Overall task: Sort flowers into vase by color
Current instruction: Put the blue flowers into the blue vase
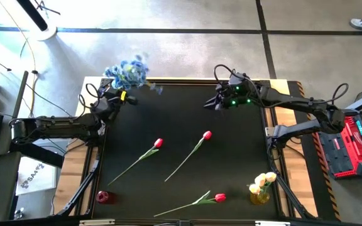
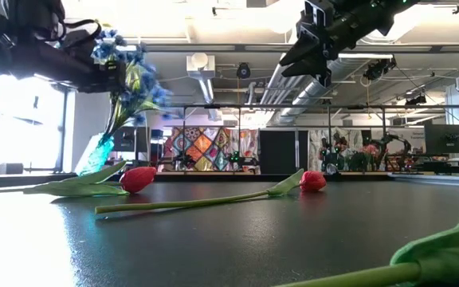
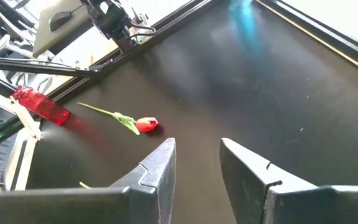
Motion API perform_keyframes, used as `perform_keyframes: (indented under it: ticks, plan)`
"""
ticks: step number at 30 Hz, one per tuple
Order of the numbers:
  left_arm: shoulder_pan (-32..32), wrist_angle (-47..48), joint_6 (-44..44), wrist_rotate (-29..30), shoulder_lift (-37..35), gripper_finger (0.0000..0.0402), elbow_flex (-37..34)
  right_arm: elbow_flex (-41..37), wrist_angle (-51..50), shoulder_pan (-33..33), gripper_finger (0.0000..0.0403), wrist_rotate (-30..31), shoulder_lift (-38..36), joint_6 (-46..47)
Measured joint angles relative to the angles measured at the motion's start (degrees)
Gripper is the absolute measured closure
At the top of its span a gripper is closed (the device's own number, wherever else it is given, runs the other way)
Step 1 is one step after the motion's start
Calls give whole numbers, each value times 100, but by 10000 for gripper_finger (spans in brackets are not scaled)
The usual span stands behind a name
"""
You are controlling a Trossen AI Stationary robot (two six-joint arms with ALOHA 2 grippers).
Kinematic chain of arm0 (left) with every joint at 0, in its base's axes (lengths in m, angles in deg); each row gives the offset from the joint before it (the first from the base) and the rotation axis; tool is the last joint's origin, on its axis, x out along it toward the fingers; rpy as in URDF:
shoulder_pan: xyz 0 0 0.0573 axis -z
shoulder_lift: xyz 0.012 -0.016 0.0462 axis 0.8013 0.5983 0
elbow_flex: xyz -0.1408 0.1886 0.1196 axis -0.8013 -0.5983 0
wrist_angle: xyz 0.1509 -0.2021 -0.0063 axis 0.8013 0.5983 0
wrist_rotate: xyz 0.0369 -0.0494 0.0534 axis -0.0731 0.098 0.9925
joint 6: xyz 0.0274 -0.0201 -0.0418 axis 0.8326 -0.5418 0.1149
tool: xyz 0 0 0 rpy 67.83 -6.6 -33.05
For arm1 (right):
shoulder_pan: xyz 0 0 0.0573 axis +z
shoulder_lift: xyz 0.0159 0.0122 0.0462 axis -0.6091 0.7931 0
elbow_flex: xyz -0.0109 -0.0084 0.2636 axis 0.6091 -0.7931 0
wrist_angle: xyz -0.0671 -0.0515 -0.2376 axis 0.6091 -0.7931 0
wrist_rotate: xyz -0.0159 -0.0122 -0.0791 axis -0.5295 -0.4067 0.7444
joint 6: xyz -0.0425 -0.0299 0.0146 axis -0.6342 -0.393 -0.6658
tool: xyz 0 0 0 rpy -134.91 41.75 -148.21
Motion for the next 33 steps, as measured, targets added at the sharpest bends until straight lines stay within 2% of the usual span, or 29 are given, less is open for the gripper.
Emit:
perform_keyframes:
  ticks: [11,16,26,33]
  plan:
    - [3,22,73,376,-4,401,9,0,304,0,289,-7,0,170]
    - [0,492,-194,384,-2,401,11,0,295,0,289,-8,0,212]
    - [3,2060,-1289,-569,-4,401,13,0,295,0,289,-9,0,299]
    - [-4,2333,-1420,-1670,-4,400,18,0,295,0,289,105,53,788]
